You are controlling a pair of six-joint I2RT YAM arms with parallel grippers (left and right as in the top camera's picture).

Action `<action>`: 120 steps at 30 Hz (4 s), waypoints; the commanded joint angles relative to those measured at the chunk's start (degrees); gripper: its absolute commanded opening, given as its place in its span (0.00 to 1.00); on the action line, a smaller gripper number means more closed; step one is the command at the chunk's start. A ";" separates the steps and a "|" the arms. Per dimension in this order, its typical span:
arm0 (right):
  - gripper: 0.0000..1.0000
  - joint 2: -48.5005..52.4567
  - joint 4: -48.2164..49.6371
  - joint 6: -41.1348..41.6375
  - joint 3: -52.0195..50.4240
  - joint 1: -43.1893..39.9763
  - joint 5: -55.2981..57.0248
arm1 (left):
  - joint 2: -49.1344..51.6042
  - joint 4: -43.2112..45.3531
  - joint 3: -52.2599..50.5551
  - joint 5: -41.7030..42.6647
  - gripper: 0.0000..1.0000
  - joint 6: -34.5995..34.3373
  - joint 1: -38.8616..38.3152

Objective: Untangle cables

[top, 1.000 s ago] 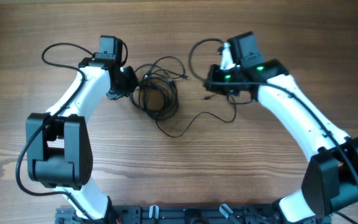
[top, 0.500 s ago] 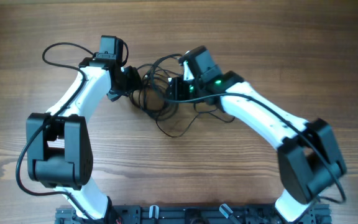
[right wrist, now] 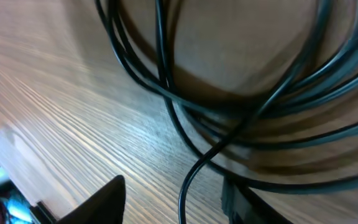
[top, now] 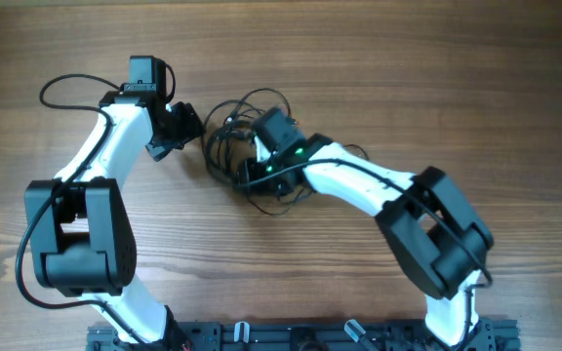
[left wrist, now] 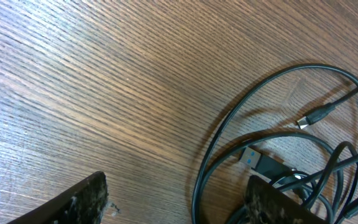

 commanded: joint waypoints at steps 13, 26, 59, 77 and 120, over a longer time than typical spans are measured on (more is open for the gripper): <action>0.04 -8.13 -0.98 -6.95 1.01 -2.21 -4.90 | 0.28 0.44 0.37 14.69 0.84 10.38 1.33; 0.04 -18.23 7.41 -9.33 1.01 -3.74 -3.37 | 0.31 0.87 0.37 24.55 0.79 14.27 1.49; 0.04 -18.36 36.06 10.60 0.98 -19.58 -31.95 | 3.23 2.80 0.37 4.31 0.04 6.05 -5.44; 0.04 -18.36 11.82 -6.51 0.96 -25.86 -35.34 | 3.19 2.40 0.39 28.24 0.68 16.20 3.58; 0.04 -18.36 23.26 5.99 0.96 -26.95 -48.63 | 10.08 8.20 0.09 -0.52 0.06 1.90 -6.75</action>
